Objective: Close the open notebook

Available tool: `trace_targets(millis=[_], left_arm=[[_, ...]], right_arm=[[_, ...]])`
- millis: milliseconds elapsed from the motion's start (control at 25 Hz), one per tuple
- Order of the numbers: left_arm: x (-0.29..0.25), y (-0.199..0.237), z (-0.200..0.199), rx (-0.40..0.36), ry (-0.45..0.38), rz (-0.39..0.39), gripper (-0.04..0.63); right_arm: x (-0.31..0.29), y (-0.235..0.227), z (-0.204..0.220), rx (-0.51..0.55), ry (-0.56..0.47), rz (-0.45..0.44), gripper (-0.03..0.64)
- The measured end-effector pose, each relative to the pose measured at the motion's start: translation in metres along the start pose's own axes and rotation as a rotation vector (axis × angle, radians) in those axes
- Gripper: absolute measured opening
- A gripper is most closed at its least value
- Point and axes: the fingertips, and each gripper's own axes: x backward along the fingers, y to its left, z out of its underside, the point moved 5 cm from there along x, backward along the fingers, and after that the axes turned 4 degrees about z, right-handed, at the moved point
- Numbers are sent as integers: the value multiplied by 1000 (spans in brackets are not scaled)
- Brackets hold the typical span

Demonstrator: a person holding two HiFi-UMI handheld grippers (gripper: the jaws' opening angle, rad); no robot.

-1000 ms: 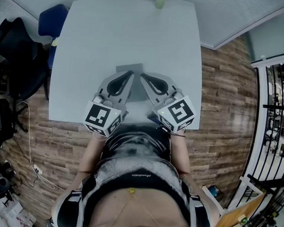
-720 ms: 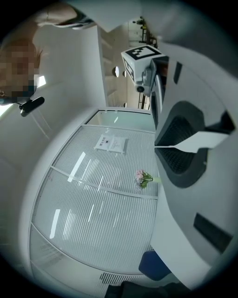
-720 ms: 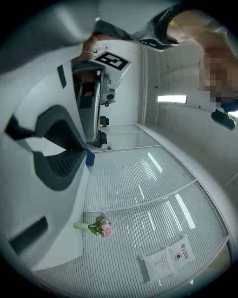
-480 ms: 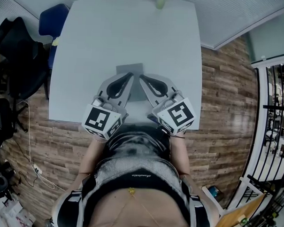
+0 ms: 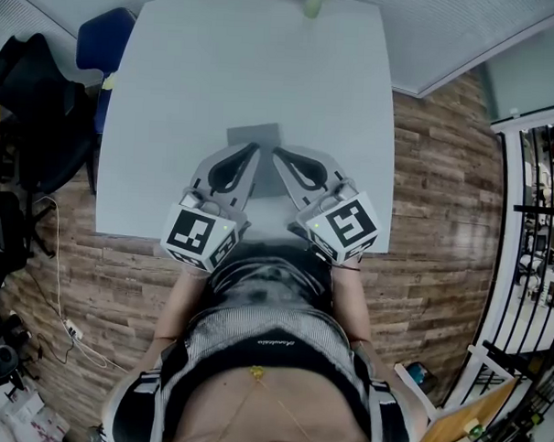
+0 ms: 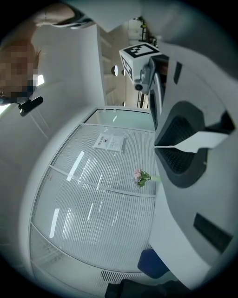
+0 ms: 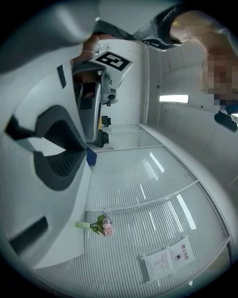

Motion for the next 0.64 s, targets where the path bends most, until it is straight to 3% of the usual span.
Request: trace_targets(millis=[640], left_arm=[[1, 3, 4, 24, 5, -2, 14]], right_arm=[[-1, 3, 4, 11, 25, -9, 2]])
